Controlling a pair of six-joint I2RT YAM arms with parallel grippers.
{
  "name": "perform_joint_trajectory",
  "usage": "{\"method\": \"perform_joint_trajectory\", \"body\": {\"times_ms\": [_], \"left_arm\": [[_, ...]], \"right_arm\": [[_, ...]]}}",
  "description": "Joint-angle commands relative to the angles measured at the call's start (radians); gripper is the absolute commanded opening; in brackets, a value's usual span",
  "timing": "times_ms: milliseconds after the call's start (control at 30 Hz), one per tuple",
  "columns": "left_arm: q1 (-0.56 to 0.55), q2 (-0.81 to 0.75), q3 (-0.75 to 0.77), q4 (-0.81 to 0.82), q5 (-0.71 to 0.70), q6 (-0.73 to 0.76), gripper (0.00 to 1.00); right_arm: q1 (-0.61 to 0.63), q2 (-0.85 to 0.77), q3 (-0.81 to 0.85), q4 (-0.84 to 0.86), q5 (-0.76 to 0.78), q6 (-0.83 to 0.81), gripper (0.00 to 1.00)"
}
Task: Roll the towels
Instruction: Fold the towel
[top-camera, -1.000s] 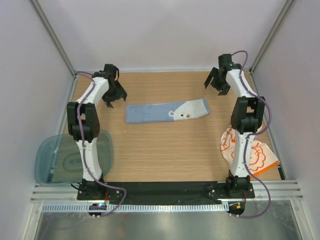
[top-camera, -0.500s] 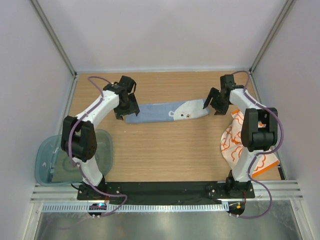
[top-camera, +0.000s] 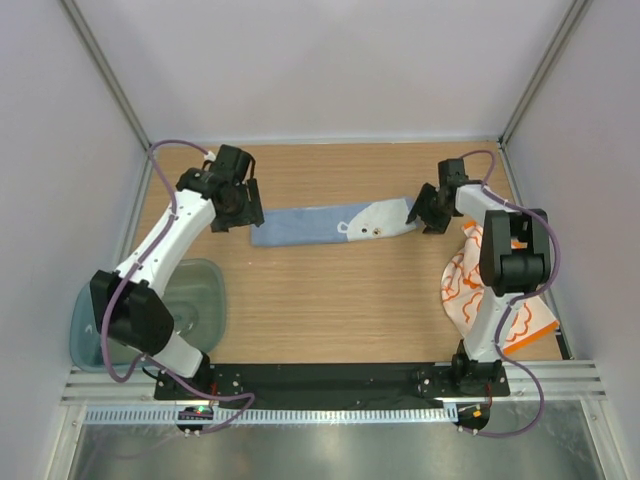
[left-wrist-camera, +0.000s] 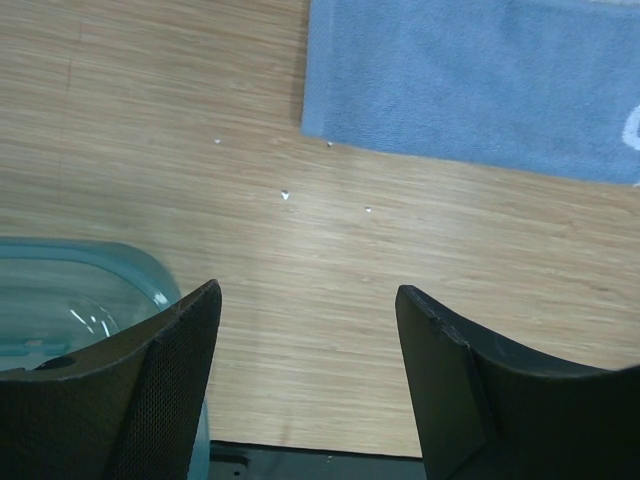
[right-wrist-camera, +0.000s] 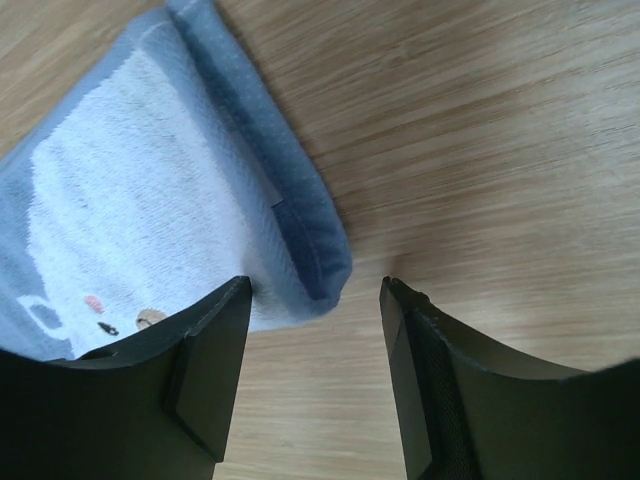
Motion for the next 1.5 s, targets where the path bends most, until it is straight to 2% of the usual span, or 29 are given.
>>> {"method": "perform_joint_trajectory", "body": {"times_ms": [0,400,600,833,967,1033,1133,1167,1267,1467], "left_arm": [[0.001,0.005,-0.020,-0.007,-0.040,0.054,0.71],[0.009,-0.030,-0.086,0.045,-0.017,0.049,0.71],[0.016,-0.031,-0.095,0.047,-0.008,0.044,0.71],[0.018,-0.041,-0.112,0.053,-0.011,0.044,0.71],[0.019,-0.041,-0.115,0.053,-0.016,0.043,0.71],[0.019,-0.041,-0.115,0.053,-0.017,0.043,0.71],[0.019,-0.038,-0.115,0.054,-0.017,0.043,0.71],[0.019,-0.038,-0.115,0.054,-0.016,0.043,0.71],[0.021,-0.038,-0.115,0.053,-0.016,0.043,0.71],[0.024,-0.035,-0.115,0.051,-0.016,0.043,0.71]], "right_arm": [[-0.008,0.028,-0.021,0.060,-0.008,0.021,0.59],[-0.061,-0.018,-0.116,0.088,0.008,0.020,0.47],[-0.061,-0.064,-0.150,0.097,-0.031,0.021,0.46],[-0.061,-0.068,-0.159,0.108,-0.055,0.029,0.47],[-0.061,-0.058,-0.154,0.120,-0.074,0.040,0.57],[-0.061,-0.061,-0.154,0.122,-0.077,0.041,0.57],[-0.061,-0.078,-0.170,0.142,-0.084,0.046,0.51],[-0.061,-0.080,-0.173,0.143,-0.086,0.044,0.44],[-0.061,-0.077,-0.179,0.146,-0.092,0.044,0.35],[-0.061,-0.057,-0.190,0.162,-0.103,0.047,0.27]]}}
